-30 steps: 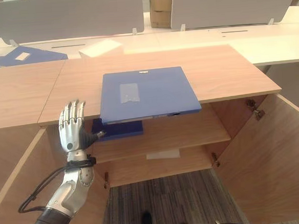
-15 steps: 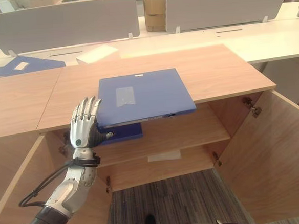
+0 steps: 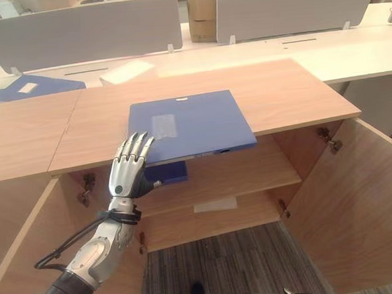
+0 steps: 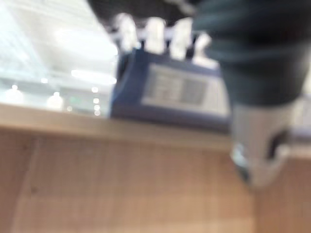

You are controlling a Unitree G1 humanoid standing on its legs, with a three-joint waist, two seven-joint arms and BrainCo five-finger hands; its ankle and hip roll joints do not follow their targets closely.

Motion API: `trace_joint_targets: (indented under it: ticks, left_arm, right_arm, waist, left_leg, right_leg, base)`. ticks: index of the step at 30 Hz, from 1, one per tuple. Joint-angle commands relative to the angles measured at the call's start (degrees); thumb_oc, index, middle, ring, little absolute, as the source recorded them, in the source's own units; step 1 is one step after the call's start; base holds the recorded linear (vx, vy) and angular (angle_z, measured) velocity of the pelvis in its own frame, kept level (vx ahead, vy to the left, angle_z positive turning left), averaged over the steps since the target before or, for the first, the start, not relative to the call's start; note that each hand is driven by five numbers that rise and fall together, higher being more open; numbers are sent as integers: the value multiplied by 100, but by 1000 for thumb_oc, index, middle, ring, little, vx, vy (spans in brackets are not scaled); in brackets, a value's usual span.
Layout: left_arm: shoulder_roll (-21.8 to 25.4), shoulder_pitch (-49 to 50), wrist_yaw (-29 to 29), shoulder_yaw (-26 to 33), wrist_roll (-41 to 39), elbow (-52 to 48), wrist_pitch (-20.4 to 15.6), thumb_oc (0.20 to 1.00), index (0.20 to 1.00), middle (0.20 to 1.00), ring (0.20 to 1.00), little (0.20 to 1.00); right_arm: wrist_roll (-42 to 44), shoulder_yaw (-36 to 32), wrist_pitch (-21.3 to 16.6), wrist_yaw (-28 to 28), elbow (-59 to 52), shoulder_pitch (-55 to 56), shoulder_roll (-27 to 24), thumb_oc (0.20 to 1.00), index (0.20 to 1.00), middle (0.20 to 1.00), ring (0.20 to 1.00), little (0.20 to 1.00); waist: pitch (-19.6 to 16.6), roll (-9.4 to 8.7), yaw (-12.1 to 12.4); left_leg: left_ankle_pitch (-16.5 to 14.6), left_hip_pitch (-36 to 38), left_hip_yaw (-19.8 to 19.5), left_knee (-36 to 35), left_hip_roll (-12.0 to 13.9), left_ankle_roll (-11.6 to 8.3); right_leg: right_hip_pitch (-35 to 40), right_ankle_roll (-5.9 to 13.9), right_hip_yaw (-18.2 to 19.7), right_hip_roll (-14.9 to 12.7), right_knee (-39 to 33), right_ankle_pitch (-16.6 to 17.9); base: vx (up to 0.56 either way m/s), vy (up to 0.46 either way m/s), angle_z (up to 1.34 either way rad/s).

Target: Put the empty folder in the office cabinet

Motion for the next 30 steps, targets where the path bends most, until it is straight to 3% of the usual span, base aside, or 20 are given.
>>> trace_joint_targets:
  ticks: [1, 12, 30]
  left_arm:
    - [230, -776, 39, -18, 434, -261, -104, 1000, 1000, 1000, 1000, 1000]
    - [212, -1332, -69, -474, 791, -289, -56, 1000, 1000, 1000, 1000, 1000]
    - [138, -1768, -237, -838, 639, 283, 488, 1000, 1000, 1000, 1000, 1000]
  right_arm:
    - [-120, 53, -7, 32, 221, -317, -94, 1000, 1000, 1000, 1000, 1000]
    - [-293, 55, 4, 72, 272, -236, -77, 1000, 1000, 1000, 1000, 1000]
    - [-416, 9, 68, 53, 165, -138, -114, 1000, 1000, 1000, 1000, 1000]
  waist:
    - [132, -80, -57]
    - [77, -85, -233]
    - [45, -99, -404]
  left_leg:
    - [-1125, 308, 160, 33, 82, -5]
    - [-1151, 333, 267, 33, 112, -13]
    - [-1108, 318, 396, 33, 155, -44]
  right_leg:
    - [-34, 348, 82, -122, 12, -316]
    - [-53, 373, 193, -103, 12, -302]
    - [-135, 378, 336, -68, 12, -240]
  base:
    - [4, 4, -7]
    - [5, -1, -5]
    - [-2, -1, -3]
